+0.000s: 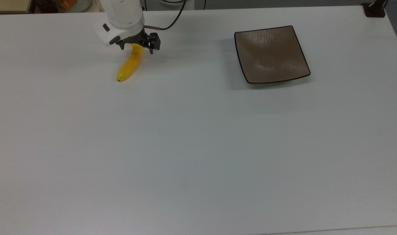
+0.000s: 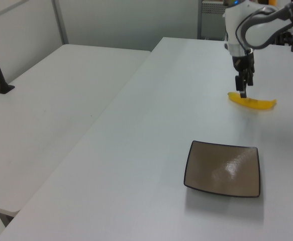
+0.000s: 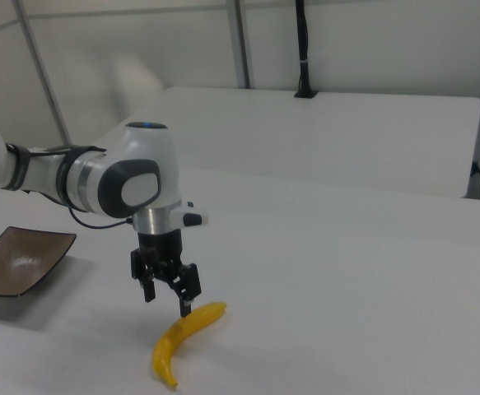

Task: Bananas placed on a ceramic plate
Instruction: 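Close the gripper around the middle of the banana, then lift the banana and carry it toward the brown square plate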

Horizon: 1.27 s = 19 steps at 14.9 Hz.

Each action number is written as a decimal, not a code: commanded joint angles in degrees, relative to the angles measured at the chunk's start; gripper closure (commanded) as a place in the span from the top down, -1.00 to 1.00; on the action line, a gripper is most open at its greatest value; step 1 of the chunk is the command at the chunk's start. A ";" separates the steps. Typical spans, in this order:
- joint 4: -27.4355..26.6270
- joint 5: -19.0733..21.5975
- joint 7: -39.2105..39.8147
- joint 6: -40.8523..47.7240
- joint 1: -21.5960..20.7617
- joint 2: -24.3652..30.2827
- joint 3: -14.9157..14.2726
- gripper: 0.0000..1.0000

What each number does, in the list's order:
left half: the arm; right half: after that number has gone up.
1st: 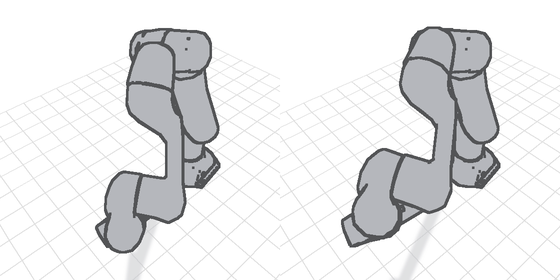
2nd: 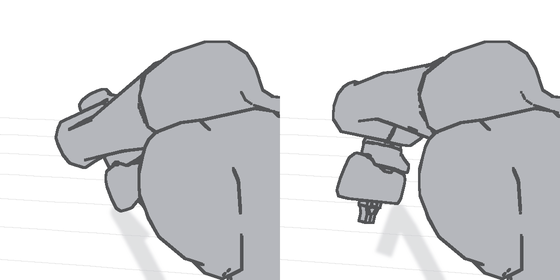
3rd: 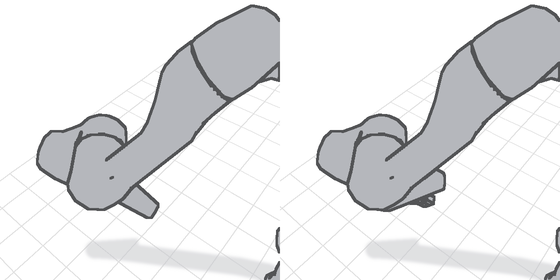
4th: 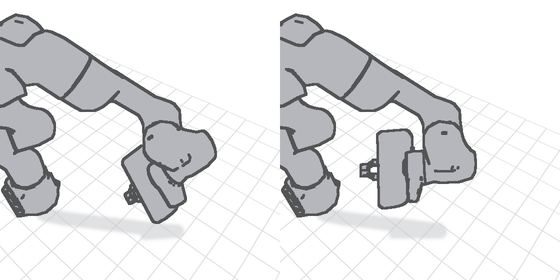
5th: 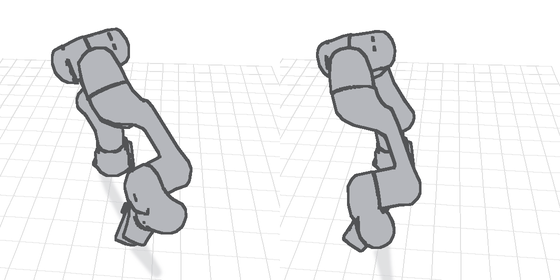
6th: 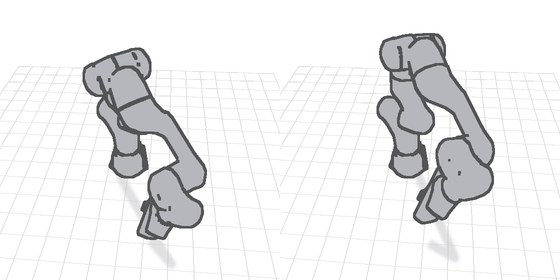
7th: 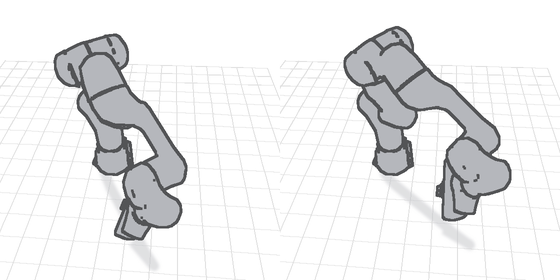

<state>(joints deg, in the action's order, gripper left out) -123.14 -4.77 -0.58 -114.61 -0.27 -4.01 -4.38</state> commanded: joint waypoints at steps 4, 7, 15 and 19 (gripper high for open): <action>-3.50 -1.82 0.23 -3.95 -0.08 -1.96 -1.33 1.00; -4.99 -2.17 0.23 -6.24 -0.08 -2.49 -1.42 0.77; -5.18 -2.18 3.91 -5.89 0.09 -1.44 -1.51 -0.50; -4.21 -1.39 3.92 -4.67 0.36 0.57 -1.42 -0.50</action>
<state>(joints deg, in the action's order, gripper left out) -127.00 -6.11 1.79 -120.02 -0.07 -6.63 -5.53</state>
